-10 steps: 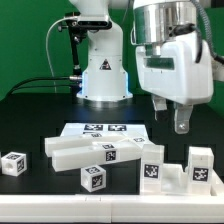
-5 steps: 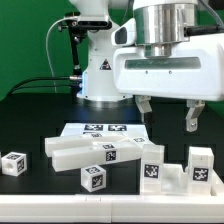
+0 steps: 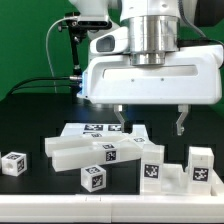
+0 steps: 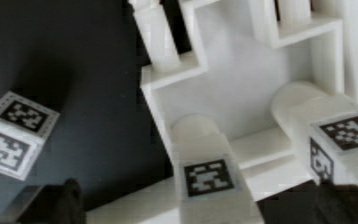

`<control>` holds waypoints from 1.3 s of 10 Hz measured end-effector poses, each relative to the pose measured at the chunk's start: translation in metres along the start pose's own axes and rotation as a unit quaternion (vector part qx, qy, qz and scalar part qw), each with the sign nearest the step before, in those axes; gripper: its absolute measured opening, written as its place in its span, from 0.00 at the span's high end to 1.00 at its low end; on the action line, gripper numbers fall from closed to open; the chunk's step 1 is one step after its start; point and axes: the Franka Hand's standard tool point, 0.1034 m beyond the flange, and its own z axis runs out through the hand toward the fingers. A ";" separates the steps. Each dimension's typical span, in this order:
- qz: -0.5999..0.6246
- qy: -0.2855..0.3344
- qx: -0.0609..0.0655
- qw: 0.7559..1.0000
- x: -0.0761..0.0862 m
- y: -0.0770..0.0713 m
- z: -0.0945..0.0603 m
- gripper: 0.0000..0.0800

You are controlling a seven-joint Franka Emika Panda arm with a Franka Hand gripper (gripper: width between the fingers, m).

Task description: Assemble chair

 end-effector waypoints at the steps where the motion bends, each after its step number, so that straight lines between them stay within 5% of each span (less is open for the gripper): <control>1: 0.001 0.000 0.000 1.000 0.000 0.000 0.001 0.19; 3: -0.039 0.030 -0.005 0.999 -0.012 -0.002 0.006 0.19; 4: -0.068 0.035 -0.010 0.997 -0.023 0.005 0.013 0.19; 7: -0.108 0.076 -0.023 0.991 -0.021 0.028 0.028 0.19; 13: -0.095 0.142 -0.022 0.985 -0.022 0.008 0.063 0.19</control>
Offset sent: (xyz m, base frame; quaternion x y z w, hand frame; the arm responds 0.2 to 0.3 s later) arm -0.0379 0.0116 -0.0233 -0.0023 0.0470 -0.1392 0.9891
